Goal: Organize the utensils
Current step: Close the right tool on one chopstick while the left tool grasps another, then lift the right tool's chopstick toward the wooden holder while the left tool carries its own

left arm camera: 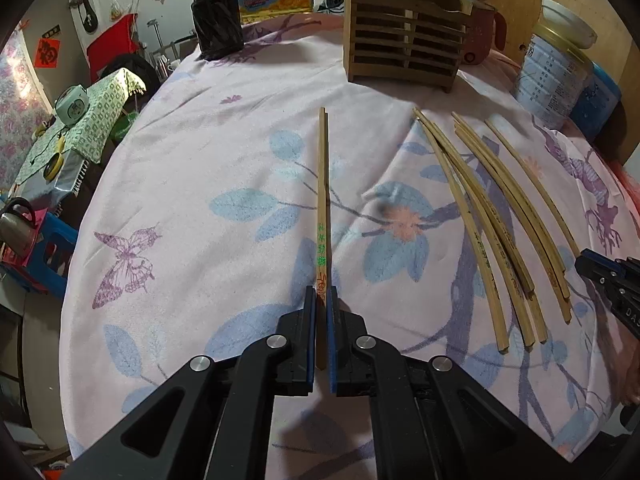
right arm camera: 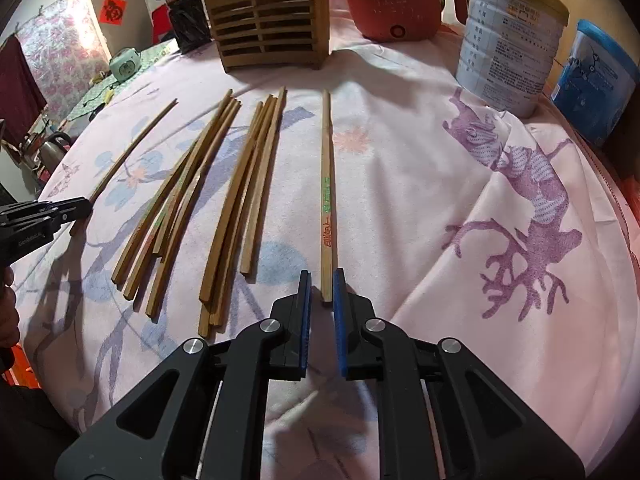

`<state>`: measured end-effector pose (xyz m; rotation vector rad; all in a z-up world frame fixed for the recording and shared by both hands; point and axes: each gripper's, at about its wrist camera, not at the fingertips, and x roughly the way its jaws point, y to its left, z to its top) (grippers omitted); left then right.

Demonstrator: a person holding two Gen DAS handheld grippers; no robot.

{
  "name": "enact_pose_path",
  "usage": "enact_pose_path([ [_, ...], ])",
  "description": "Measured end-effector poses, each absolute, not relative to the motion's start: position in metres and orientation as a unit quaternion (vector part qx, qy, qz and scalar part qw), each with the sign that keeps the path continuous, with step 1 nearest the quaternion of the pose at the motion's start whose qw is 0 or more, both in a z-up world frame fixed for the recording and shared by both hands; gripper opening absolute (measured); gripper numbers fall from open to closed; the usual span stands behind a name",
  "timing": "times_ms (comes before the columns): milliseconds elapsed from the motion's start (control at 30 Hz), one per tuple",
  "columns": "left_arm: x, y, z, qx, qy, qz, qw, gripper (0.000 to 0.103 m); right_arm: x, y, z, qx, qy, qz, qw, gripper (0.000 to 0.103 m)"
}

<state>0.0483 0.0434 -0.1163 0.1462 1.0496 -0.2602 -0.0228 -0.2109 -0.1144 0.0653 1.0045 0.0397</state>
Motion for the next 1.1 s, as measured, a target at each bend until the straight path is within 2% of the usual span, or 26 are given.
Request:
enact_pose_path([
  [133, 0.046, 0.045, -0.107, 0.064, 0.497, -0.129, 0.856, 0.006, -0.024, -0.217, -0.105, 0.043, 0.474, 0.014, 0.879, 0.007],
  [667, 0.062, 0.023, 0.001, 0.064, 0.437, -0.144, 0.886, 0.006, -0.013, -0.204, 0.027, 0.021, 0.337, 0.048, 0.94, 0.007],
  [1100, 0.079, 0.008, 0.043, 0.07, 0.412, -0.148, 0.896, 0.006, -0.008, -0.197, 0.071, 0.026, 0.301, 0.08, 0.95, 0.007],
])
